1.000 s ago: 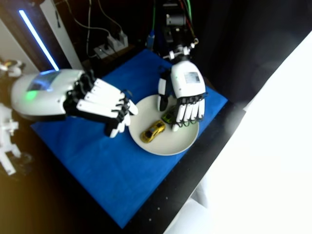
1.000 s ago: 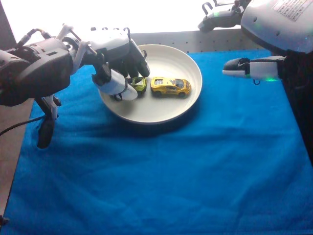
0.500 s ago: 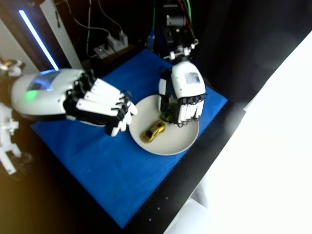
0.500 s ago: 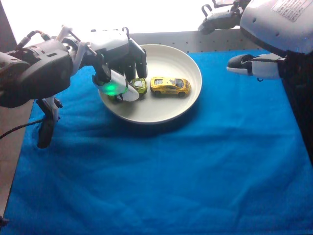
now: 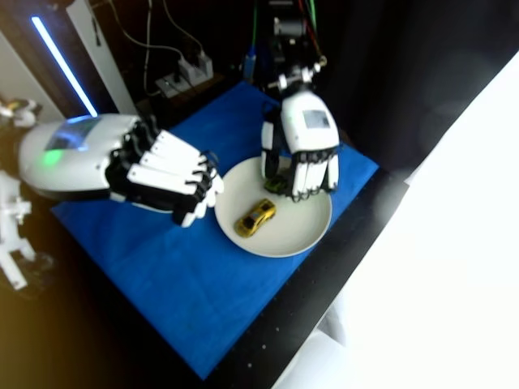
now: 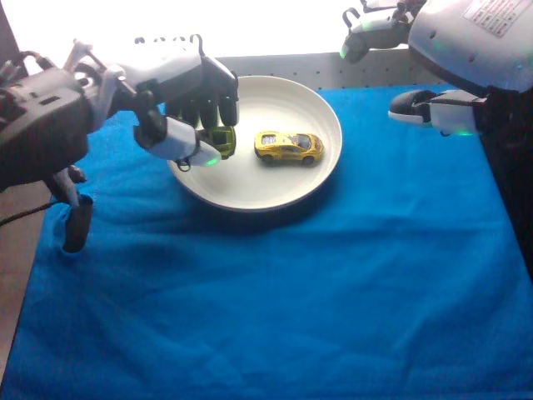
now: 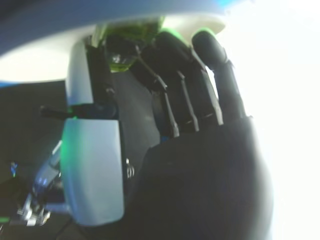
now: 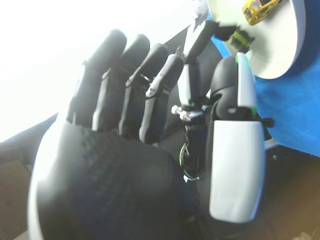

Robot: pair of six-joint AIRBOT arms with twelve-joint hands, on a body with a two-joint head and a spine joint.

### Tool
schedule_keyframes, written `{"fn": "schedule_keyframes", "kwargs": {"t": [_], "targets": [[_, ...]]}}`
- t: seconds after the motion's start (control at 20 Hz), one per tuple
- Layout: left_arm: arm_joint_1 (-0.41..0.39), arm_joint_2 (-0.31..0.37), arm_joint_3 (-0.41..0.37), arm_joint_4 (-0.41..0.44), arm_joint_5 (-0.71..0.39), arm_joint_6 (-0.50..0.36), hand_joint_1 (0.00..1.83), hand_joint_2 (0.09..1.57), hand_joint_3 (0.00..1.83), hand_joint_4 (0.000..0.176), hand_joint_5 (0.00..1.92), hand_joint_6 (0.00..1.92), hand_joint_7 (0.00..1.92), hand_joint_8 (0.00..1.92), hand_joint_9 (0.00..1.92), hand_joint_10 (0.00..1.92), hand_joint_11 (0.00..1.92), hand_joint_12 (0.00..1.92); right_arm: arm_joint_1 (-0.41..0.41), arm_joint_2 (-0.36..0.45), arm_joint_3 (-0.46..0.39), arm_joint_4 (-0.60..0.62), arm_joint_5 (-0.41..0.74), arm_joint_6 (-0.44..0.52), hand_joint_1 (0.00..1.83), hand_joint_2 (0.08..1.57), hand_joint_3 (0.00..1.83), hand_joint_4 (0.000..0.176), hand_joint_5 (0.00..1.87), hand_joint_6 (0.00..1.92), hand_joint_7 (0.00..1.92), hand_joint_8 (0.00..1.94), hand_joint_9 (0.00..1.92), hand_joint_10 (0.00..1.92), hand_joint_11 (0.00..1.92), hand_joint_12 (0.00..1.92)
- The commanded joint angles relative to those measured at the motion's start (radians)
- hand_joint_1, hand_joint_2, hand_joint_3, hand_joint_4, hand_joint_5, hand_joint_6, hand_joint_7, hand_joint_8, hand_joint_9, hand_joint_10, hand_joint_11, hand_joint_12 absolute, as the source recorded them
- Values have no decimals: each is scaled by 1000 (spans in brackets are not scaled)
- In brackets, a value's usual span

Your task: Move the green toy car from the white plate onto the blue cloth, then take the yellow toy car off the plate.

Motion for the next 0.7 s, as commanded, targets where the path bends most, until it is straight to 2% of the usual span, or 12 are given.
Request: {"fn": "schedule_keyframes", "kwargs": {"t": [0.0,0.05,0.1,0.2,0.25,0.35,0.4,0.45,0.5,0.55,0.6,0.65], "targets": [[-7,16,-17,10,-153,-2,1353,1183,0,0,769,1148,866,1289,816,1432,677,1706,11,-1,-3,4,121,-8,1186,978,1,0,690,505,618,846,502,1296,406,1762],[1,39,-46,17,-181,-2,1355,1173,0,0,789,1135,880,1257,843,1407,719,1707,11,-1,-3,4,121,-8,1164,980,1,0,707,456,609,876,503,1317,414,1772],[8,55,-66,23,-200,-2,1222,1205,8,0,723,1306,878,1320,888,1488,804,1759,11,-1,-3,4,121,-8,1168,982,1,0,716,427,595,884,487,1329,395,1789],[32,109,-141,49,-271,-2,1335,1219,9,0,710,1215,799,1367,746,1623,644,1912,10,-1,-3,4,121,-8,1173,986,1,0,723,378,596,879,495,1348,423,1807],[45,136,-176,63,-303,-2,1345,1218,2,0,717,1209,805,1371,725,1576,615,1858,9,-1,-3,4,121,-8,1168,982,0,0,732,368,608,869,511,1343,444,1794],[86,193,-249,78,-370,-2,1358,1180,0,0,772,1233,928,1188,751,1409,395,1804,7,0,-3,4,121,-8,1182,992,4,0,723,349,592,853,484,1337,399,1815],[110,219,-280,81,-402,-2,1359,1176,0,0,758,1220,929,1157,775,1416,464,1748,6,0,-3,4,121,-8,1174,994,4,0,723,347,592,852,482,1336,393,1814],[138,248,-314,84,-439,-2,1365,1169,0,0,769,1117,923,1179,830,1441,652,1725,4,0,-3,5,121,-8,1158,993,2,0,733,337,596,870,490,1353,407,1811],[163,268,-340,85,-469,-2,1363,1166,0,0,762,1135,920,1160,859,1419,732,1681,3,0,-3,5,121,-8,1149,999,3,0,735,321,565,988,492,1399,418,1835],[197,296,-372,85,-499,-2,1355,1184,3,0,738,1201,869,1230,807,1443,735,1675,2,0,-3,5,121,-8,1154,1000,2,0,740,303,548,1038,462,1462,384,1889],[228,320,-403,85,-521,-2,1242,1189,2,0,791,1125,880,1345,774,1435,694,1728,1,0,-3,5,120,-8,1147,1003,2,0,743,287,533,1070,445,1492,363,1915],[258,345,-431,85,-537,-2,1232,1181,0,0,832,1046,894,1370,768,1441,667,1745,1,0,-3,6,120,-8,1153,1005,2,0,744,269,520,1090,429,1507,345,1920]]}}
